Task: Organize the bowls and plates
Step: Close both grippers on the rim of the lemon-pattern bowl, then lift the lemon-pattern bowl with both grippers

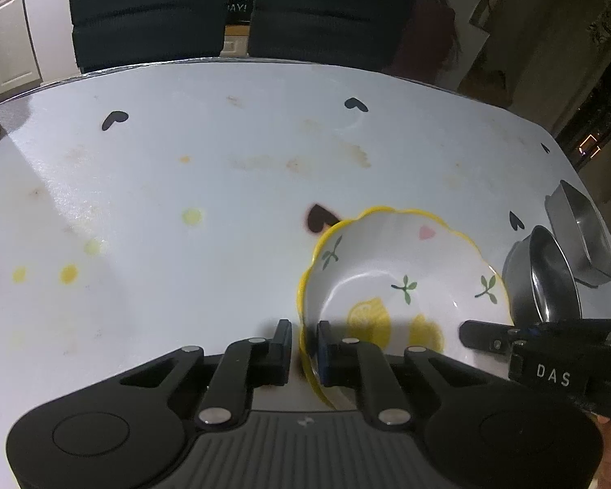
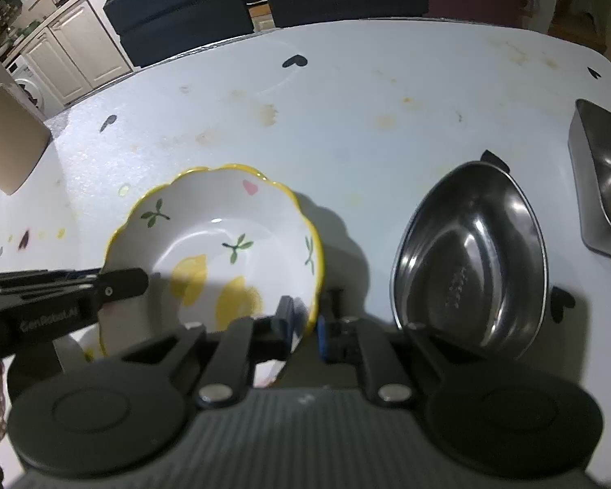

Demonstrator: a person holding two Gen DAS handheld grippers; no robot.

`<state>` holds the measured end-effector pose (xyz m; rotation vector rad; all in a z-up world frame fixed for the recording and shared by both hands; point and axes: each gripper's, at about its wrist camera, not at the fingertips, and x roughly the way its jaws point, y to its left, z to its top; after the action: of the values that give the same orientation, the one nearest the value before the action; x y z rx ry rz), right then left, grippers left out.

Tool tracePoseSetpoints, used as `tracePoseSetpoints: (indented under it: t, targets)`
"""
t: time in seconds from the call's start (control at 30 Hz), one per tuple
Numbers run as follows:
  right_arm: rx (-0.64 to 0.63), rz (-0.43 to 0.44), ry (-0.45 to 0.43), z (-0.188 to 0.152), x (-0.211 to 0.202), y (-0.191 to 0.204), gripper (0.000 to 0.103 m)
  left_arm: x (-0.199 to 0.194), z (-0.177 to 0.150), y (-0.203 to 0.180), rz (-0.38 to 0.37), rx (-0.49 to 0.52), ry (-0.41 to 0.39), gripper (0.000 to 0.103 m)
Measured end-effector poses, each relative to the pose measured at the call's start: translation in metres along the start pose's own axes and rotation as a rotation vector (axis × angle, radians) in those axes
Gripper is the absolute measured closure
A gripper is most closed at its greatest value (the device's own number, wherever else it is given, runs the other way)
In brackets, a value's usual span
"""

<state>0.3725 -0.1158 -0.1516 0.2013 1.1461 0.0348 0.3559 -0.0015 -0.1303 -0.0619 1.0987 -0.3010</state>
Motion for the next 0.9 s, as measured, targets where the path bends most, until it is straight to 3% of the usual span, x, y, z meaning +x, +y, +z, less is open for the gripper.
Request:
tracePoseSetpoints:
  t: [0.27, 0.53, 0.9]
  targets:
    - [0.018, 0.030, 0.003, 0.003, 0.000, -0.008, 0.089, 0.002, 0.000, -0.001, -0.008, 0.010, -0.004, 0.094]
    - [-0.022, 0.003, -0.019, 0.001, -0.005, -0.004, 0.091, -0.002, -0.002, -0.007, 0.013, 0.021, -0.011, 0.094]
    - [-0.039, -0.007, -0.125, -0.007, -0.051, -0.003, 0.091, -0.053, -0.005, -0.024, 0.004, 0.019, -0.129, 0.094]
